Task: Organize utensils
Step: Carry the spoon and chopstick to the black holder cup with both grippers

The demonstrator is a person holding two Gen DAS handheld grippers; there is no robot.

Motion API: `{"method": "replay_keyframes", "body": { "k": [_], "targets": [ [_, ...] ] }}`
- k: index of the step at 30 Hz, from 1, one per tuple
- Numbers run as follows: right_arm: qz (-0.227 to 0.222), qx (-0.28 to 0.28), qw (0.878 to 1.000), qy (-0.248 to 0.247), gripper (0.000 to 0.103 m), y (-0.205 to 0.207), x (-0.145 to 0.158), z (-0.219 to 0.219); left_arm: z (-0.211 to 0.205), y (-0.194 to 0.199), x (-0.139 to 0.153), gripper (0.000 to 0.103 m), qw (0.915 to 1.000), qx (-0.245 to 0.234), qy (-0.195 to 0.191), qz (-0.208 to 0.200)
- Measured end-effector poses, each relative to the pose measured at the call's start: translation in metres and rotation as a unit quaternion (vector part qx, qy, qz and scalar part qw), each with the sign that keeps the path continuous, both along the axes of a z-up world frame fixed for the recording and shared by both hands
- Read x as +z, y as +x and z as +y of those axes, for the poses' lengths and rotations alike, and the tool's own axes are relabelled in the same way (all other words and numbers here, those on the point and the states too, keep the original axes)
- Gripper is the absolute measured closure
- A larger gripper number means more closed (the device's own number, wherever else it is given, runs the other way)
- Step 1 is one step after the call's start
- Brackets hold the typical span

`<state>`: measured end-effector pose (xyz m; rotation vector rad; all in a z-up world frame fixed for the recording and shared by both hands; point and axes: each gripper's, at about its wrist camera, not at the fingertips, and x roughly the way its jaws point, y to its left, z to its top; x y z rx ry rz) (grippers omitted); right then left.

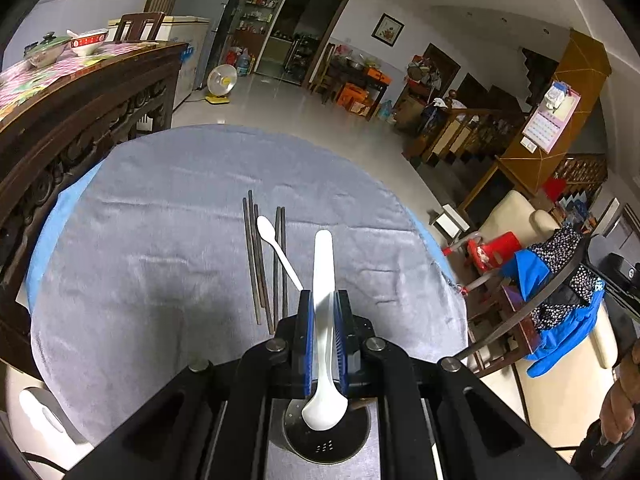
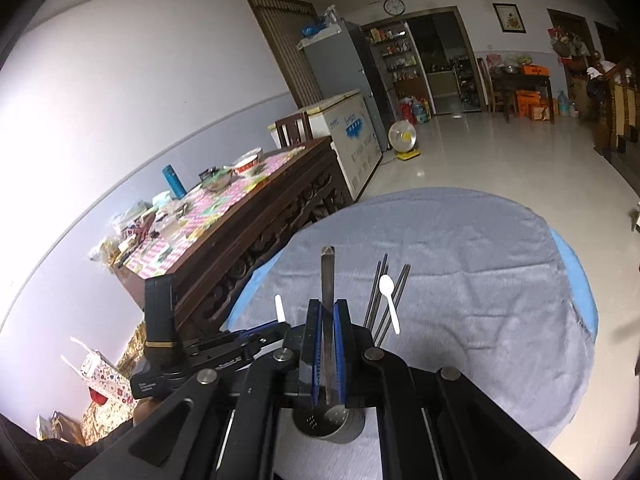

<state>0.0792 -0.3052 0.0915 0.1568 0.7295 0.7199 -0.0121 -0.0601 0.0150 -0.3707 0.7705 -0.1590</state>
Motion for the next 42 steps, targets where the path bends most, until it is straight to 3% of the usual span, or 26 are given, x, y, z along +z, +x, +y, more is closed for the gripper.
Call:
{"method": "replay_keyframes", "body": {
  "k": [12, 42],
  "targets": [
    [0.029, 0.010, 0.999, -0.042, 0.096, 0.002, -0.048, 0.024, -0.011, -0.003, -0.027, 0.093, 0.9999, -0.008, 0.012, 0.009],
    [0.064, 0.018, 0.997, -0.049, 0.094, 0.008, -0.079, 0.038, -0.021, -0.021, -0.046, 0.093, 0.9990, -0.033, 0.019, 0.022]
  ]
}}
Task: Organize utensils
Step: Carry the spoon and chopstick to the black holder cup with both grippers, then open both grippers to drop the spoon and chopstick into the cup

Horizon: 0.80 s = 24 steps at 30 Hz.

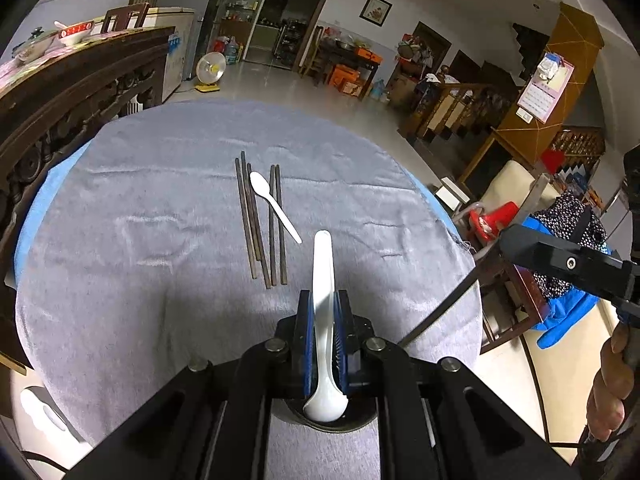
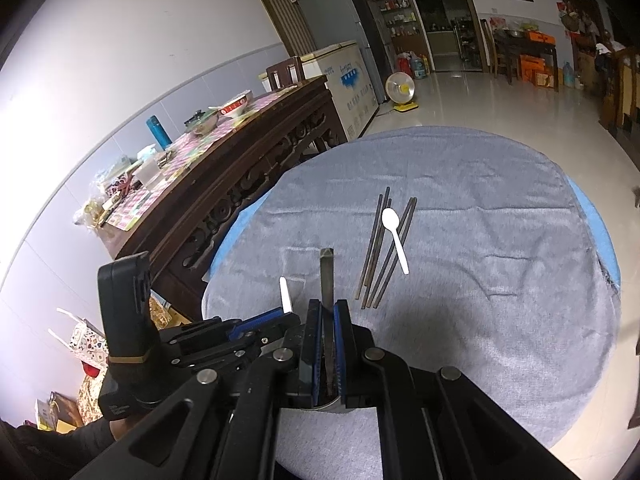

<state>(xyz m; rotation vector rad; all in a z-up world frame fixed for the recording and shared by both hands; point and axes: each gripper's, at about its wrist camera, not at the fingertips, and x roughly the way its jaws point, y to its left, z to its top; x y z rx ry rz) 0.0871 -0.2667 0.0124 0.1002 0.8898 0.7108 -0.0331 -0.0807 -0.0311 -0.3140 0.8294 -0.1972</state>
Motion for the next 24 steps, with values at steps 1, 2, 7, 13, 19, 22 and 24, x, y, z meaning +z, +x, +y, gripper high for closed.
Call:
{"method": "replay_keyframes", "body": {
  "k": [1, 2, 7, 13, 19, 22, 24],
  "targets": [
    [0.001, 0.001, 1.000, -0.001, 0.093, 0.000, -0.001, 0.000, 0.000, -0.001, 0.000, 0.093, 1.0000, -0.001, 0.000, 0.000],
    [0.002, 0.001, 1.000, -0.001, 0.093, 0.000, -0.002, 0.000, -0.001, -0.001, 0.000, 0.093, 1.0000, -0.002, 0.000, 0.000],
    [0.007, 0.002, 1.000, 0.000, 0.093, 0.000, -0.005, 0.001, 0.000, -0.004, -0.002, 0.093, 1.0000, -0.004, -0.002, 0.005],
    [0.009, 0.005, 1.000, 0.000, 0.093, 0.001, -0.005, 0.002, 0.000, -0.006, 0.001, 0.093, 1.0000, -0.008, -0.003, 0.004],
    [0.013, 0.008, 1.000, -0.005, 0.062, -0.001, -0.005, 0.001, 0.005, -0.007, 0.005, 0.077, 1.0000, -0.002, -0.009, 0.003],
    [0.006, 0.009, 1.000, 0.003, 0.042, -0.005, 0.000, -0.001, 0.010, -0.009, 0.009, 0.069, 0.9999, 0.007, -0.012, -0.002],
    [0.002, 0.008, 1.000, 0.010, 0.042, -0.007, 0.004, -0.004, 0.014, -0.010, 0.012, 0.069, 0.9998, 0.013, -0.017, -0.003]
  ]
}}
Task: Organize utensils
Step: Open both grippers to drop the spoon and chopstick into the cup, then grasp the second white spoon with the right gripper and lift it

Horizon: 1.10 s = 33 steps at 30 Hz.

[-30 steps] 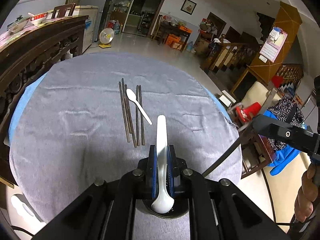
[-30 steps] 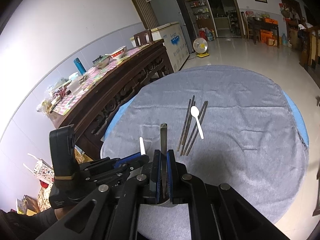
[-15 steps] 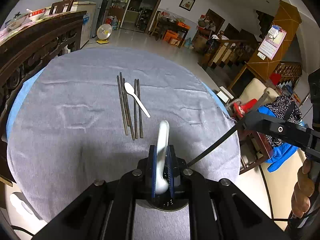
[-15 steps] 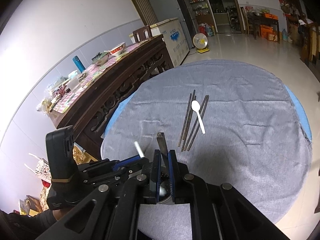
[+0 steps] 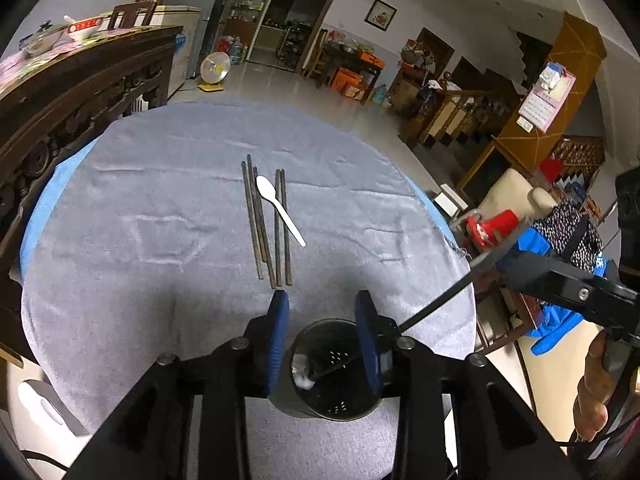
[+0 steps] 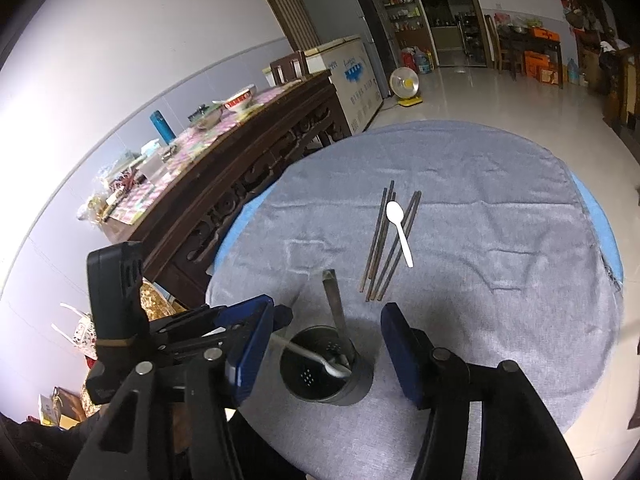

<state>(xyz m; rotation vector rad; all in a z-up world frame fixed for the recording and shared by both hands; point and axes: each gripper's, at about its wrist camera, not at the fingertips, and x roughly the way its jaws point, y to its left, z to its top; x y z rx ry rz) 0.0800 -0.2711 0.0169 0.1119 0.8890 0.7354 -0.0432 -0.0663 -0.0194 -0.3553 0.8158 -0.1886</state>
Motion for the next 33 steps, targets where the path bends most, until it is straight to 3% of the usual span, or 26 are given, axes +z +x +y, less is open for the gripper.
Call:
{"method": "replay_keyframes", "body": {
  "k": [8, 11, 14, 19, 24, 27, 33],
  "targets": [
    [-0.031, -0.024, 0.995, 0.089, 0.040, -0.006, 0.044, -0.045, 0.032, 0.002, 0.013, 0.059, 0.9990, 0.039, -0.017, -0.013],
    [-0.051, -0.039, 0.990, 0.122, 0.032, -0.005, 0.063, -0.068, 0.048, 0.008, 0.015, 0.058, 0.9979, 0.058, -0.024, -0.013],
    [-0.055, -0.070, 0.989, 0.120, 0.031, 0.007, 0.064, -0.084, 0.059, 0.014, 0.013, 0.057, 0.9969, 0.073, -0.031, -0.004],
    [0.021, -0.097, 0.992, 0.083, 0.031, 0.057, 0.014, -0.094, 0.070, 0.026, -0.002, 0.057, 0.9958, 0.084, -0.029, 0.023],
    [0.121, -0.081, 0.989, -0.004, 0.031, 0.117, -0.078, -0.071, 0.071, 0.047, -0.031, 0.057, 0.9941, 0.082, -0.006, 0.071],
    [0.166, -0.073, 0.982, -0.046, 0.042, 0.145, -0.121, -0.055, 0.074, 0.056, -0.050, 0.057, 0.9914, 0.083, 0.011, 0.100],
    [0.169, -0.023, 0.979, -0.110, 0.048, 0.185, -0.146, -0.010, 0.085, 0.066, -0.087, 0.057, 0.9840, 0.088, 0.009, 0.154]
  ]
}}
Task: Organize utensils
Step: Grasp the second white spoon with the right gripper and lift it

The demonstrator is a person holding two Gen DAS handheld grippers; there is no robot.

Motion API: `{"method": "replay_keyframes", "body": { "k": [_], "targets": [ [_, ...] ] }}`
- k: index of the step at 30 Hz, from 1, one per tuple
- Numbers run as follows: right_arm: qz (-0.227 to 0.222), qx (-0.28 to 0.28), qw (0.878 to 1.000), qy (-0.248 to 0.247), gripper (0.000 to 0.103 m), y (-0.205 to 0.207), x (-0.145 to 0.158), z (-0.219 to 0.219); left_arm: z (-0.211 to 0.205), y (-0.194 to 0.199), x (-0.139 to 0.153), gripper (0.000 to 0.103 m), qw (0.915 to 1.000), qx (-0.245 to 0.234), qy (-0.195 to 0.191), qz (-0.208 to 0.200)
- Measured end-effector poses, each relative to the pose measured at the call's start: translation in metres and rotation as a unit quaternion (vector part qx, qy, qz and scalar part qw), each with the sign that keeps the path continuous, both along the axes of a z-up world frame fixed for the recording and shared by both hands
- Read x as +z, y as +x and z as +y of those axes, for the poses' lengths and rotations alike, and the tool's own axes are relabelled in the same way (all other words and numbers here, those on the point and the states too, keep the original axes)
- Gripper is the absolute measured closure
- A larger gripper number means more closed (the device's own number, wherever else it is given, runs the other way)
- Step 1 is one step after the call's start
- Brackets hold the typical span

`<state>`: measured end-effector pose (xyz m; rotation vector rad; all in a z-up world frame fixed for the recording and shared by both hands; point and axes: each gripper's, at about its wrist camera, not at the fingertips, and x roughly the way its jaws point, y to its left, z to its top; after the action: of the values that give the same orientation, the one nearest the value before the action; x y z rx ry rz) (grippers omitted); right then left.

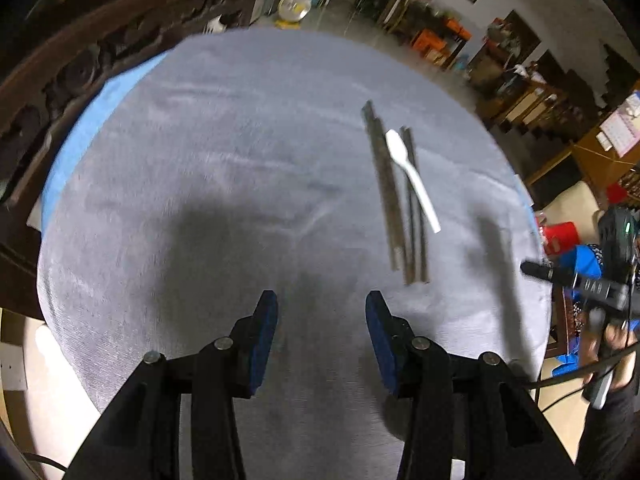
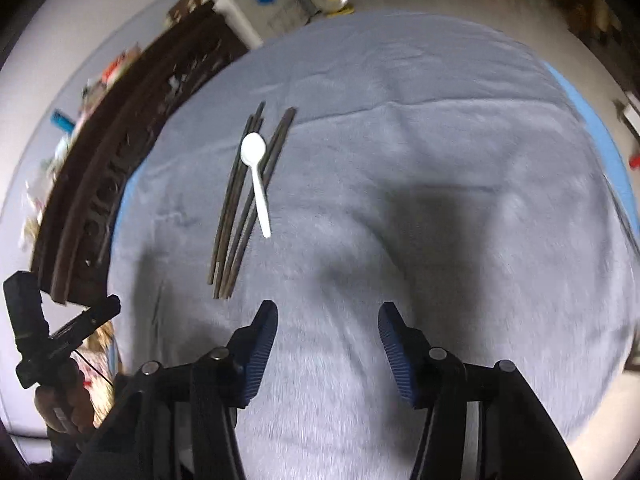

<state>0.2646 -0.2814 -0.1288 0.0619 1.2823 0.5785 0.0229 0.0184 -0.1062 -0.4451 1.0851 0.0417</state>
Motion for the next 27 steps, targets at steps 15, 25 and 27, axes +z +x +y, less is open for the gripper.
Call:
{"method": "replay_keyframes", "body": {
  "k": [15, 25, 27],
  "targets": [
    [-0.011, 0.109, 0.991, -0.072, 0.060, 0.083, -0.021, 0.146, 0.016, 0.031, -0.031, 0.057, 0.9993, -0.005, -0.008, 0.035],
    [0.010, 0.124, 0.986, -0.109, 0.072, 0.109, -0.040, 0.191, 0.019, 0.040, -0.038, 0.057, 0.9990, -0.009, -0.008, 0.042],
    [0.016, 0.127, 0.986, -0.108, 0.075, 0.111, -0.044, 0.193, 0.021, 0.042, -0.037, 0.057, 0.9991, -0.010, -0.007, 0.040]
  ]
}}
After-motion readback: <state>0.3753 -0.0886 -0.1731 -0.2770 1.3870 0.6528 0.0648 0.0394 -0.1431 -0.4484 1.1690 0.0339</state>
